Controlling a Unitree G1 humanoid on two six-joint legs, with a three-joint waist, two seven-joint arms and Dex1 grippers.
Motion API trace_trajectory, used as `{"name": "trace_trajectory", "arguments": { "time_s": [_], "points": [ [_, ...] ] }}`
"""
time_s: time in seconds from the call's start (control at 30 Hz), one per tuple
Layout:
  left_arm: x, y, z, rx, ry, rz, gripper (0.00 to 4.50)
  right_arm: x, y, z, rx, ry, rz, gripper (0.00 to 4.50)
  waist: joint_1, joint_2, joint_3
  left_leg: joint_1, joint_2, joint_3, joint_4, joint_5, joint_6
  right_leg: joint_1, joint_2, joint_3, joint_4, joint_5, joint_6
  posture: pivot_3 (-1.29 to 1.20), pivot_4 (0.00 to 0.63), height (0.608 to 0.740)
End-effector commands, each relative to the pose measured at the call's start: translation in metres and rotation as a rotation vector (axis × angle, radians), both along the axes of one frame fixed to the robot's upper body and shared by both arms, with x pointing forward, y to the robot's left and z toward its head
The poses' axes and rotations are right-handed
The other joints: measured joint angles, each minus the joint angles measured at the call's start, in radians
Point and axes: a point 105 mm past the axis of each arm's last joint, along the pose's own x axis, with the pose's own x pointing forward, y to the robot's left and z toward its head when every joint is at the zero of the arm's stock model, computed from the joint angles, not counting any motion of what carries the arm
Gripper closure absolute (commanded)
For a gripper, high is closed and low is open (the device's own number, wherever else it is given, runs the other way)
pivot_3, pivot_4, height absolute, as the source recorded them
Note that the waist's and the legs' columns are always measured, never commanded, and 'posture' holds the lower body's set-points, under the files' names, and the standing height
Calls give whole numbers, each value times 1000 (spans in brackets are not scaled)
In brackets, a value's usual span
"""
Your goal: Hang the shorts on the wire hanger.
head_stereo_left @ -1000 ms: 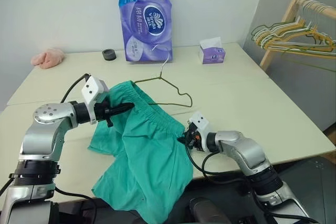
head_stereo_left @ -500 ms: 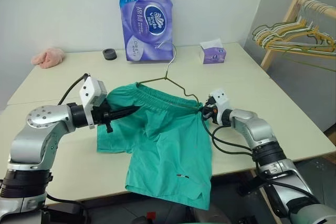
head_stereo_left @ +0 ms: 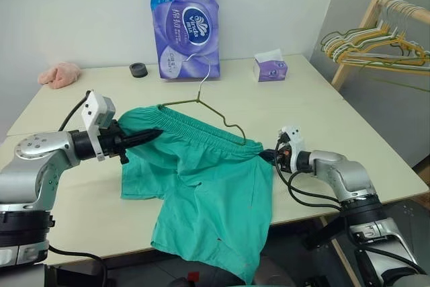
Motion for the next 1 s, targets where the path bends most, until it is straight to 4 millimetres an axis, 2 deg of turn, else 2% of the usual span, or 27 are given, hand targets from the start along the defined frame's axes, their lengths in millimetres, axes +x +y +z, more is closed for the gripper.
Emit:
{"name": "trace_trajectory", "arguments": {
  "time_s": [0.03, 0.23, 0.4, 0.57, 0.7, 0.83, 1.0],
  "points": [
    [1, 11, 23, 56, -93, 34, 3495, 2, -22, 8, -27, -15, -51, 4500, 0, 0, 0, 0, 0, 0, 0, 0, 0, 0, 0, 0, 0, 0, 0, -240, 0, 740],
    [9, 16, 23, 59, -132, 84, 3496, -13, -23, 15, -66, -20, 64, 4500, 1, 0, 0, 0, 0, 0, 0, 0, 0, 0, 0, 0, 0, 0, 0, -238, 0, 740],
    [10, 14, 21, 50, -131, 79, 3497, -22, -24, 11, -101, -12, 114, 4500, 1, 0, 0, 0, 0, 0, 0, 0, 0, 0, 0, 0, -1, 0, 0, -241, 0, 740],
    [-1, 0, 7, 72, -71, -7, 3520, -15, -16, 23, -114, -71, 151, 4500, -6, 0, 0, 0, 0, 1, 0, 0, 0, 0, 0, 1, -1, 0, 0, -244, 0, 740],
    [-5, -7, -3, 93, -55, -41, 3523, 2, -11, 47, -179, -168, 201, 4500, -8, 0, 0, 0, 0, 1, 0, 0, 0, 0, 0, 1, -1, 0, 0, -246, 0, 740],
    [-1, -14, -7, 79, -66, -36, 3547, 8, 5, 67, -225, -259, 301, 4500, -8, 0, 0, 0, 0, 1, -1, 0, 0, 0, 0, 0, -2, 0, 0, -244, 0, 740],
    [2, -18, -12, 81, -77, -29, 3567, -3, 30, 72, -218, -287, 418, 4500, -7, 0, 0, -1, 1, 0, -1, 0, 0, 0, 0, 0, -4, 0, 0, -243, 0, 740]
  ]
}}
